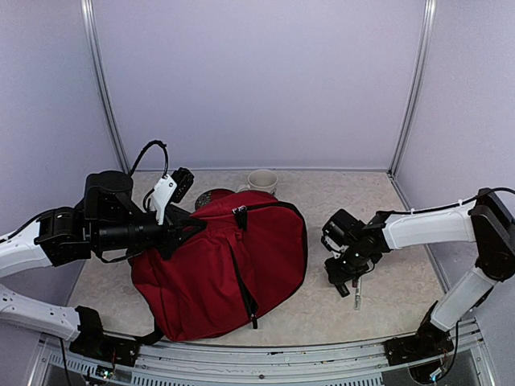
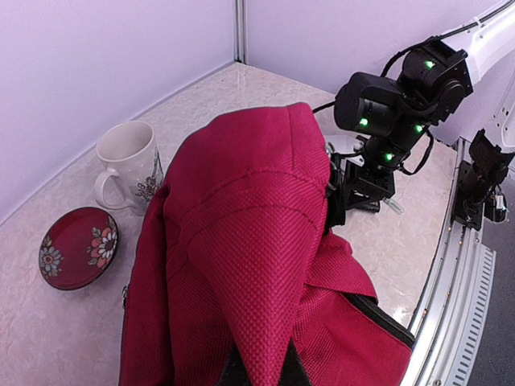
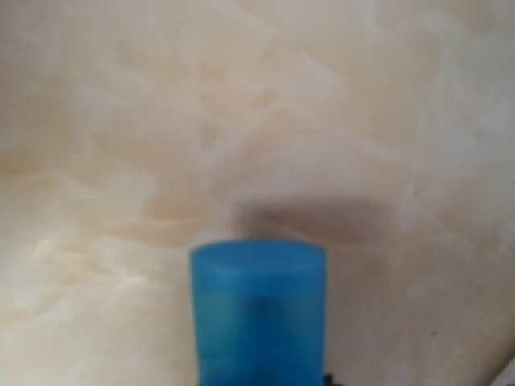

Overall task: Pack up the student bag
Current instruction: Pick up the pen from the center of the board, then place the pen in the lower front pocket of the bag.

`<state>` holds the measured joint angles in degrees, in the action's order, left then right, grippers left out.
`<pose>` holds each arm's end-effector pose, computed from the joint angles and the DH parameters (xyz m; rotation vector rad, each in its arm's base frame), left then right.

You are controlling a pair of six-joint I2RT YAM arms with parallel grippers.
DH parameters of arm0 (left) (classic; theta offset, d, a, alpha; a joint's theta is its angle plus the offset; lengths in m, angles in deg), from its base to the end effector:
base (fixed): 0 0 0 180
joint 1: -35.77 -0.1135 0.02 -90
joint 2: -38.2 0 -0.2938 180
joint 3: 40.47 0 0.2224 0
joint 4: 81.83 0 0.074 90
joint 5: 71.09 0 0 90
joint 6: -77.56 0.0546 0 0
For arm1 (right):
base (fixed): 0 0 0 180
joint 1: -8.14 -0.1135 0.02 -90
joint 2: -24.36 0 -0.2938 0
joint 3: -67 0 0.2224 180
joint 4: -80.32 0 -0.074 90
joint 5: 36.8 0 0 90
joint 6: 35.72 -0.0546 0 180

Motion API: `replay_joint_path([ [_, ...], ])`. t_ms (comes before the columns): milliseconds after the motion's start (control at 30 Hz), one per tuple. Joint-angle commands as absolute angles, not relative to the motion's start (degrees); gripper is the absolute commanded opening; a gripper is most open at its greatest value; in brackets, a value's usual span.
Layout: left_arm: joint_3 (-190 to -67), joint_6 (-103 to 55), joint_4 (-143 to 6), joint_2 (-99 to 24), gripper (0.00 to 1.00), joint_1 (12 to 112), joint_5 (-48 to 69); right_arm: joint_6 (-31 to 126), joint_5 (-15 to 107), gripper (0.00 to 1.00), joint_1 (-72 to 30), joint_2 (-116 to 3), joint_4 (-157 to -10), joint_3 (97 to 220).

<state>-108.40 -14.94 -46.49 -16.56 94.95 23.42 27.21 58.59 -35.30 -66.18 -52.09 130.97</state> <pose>0.0990 -0.1575 0.3557 0.9070 1.7938 -0.6247 0.1899 0.1728 0.1843 -0.3886 2.8331 0.1197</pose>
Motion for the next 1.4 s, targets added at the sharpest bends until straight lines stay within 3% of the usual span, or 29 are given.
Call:
replay_joint_path([
  [0,-109.0,-14.8,-53.8,-15.2,0.0,94.8,23.5,31.2,54.0,0.01,-35.3,-58.5,-54.2,132.7],
  [167,-108.7,-15.0,-54.4,-15.1,0.0,94.8,24.1,34.0,50.0,0.0,-39.9,-43.1,-68.6,129.0],
  [300,-108.5,-15.2,-54.8,-15.3,0.0,94.8,24.3,35.0,46.3,0.0,-47.1,-33.3,-95.3,117.6],
  [400,-108.4,-15.4,-54.9,-15.5,0.0,94.7,24.1,32.3,42.4,0.0,-51.1,-34.2,-121.8,108.0],
  [500,-108.5,-15.6,-55.0,-15.6,0.0,94.7,24.2,28.6,37.5,0.0,-53.5,-42.8,-142.2,105.1],
  [667,-108.7,-15.7,-54.5,-15.1,0.0,94.8,24.5,29.2,33.3,0.0,-56.9,-56.1,-141.2,111.2],
  [967,-108.3,-15.7,-54.8,-15.2,0.0,94.7,24.3,30.4,29.9,0.0,-58.1,-68.1,-137.3,119.4],
  [1367,-108.2,-15.6,-55.0,-14.7,0.0,94.7,23.7,31.7,26.4,0.0,-57.7,-75.2,-133.6,128.6],
])
